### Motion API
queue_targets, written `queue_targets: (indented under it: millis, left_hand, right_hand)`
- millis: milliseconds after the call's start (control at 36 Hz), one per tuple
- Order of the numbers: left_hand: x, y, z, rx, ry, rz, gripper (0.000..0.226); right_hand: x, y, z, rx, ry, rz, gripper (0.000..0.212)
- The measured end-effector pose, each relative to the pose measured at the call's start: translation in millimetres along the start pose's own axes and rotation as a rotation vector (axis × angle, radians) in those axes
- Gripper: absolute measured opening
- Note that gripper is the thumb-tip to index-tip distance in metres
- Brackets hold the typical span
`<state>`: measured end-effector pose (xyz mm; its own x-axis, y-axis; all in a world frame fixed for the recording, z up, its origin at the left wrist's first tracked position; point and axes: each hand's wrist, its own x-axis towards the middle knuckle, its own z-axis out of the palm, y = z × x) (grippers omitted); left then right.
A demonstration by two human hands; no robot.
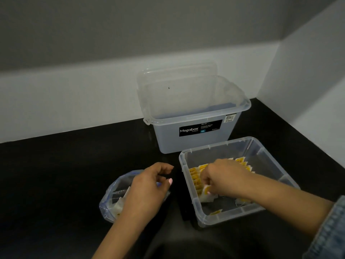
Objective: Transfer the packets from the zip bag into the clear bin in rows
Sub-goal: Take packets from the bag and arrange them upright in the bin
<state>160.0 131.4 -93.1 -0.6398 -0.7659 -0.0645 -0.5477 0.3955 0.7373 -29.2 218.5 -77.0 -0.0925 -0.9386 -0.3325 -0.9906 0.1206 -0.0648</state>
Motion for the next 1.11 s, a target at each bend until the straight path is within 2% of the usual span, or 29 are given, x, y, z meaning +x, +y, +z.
queue_targets:
  millis: [139, 444, 639, 750, 833, 889, 1000, 1111]
  left_hand:
    - [0.1, 1.1, 3.2, 0.001, -0.012, 0.003, 0.031]
    - [-1.2, -1.4, 4.5, 0.001, -0.017, -0.002, 0.032]
    - [-0.8, -3.0, 4.2, 0.007, -0.019, 0.009, 0.032]
    - [0.7, -2.0, 5.1, 0.003, -0.023, 0.012, 0.032]
    - [2.6, -1.4, 5.3, -0.003, -0.029, 0.011, 0.033]
    - [4.0, -0.8, 5.9, -0.004, -0.035, 0.013, 0.033]
    - [4.6, 2.8, 8.4, 0.000, -0.047, 0.032, 0.032]
    - [2.5, 7.9, 12.5, 0.056, -0.127, 0.084, 0.033]
  right_hand:
    - [12.8, -6.8, 19.8, -0.084, 0.026, -0.056, 0.017]
    - [28.5, -10.6, 29.2, -0.136, 0.043, -0.075, 0.017]
    - [22.7, -6.1, 32.9, -0.056, 0.119, -0.104, 0.026]
    - [22.0, -7.7, 29.4, -0.045, 0.137, -0.055, 0.030]
    - [18.7, -7.9, 20.3, -0.041, 0.087, -0.019, 0.019]
    - [14.0, -3.9, 12.3, 0.024, -0.022, -0.044, 0.015]
    - [3.8, 5.4, 4.7, 0.176, -0.358, -0.116, 0.028]
    - [2.6, 6.2, 10.0, 0.081, -0.424, -0.174, 0.036]
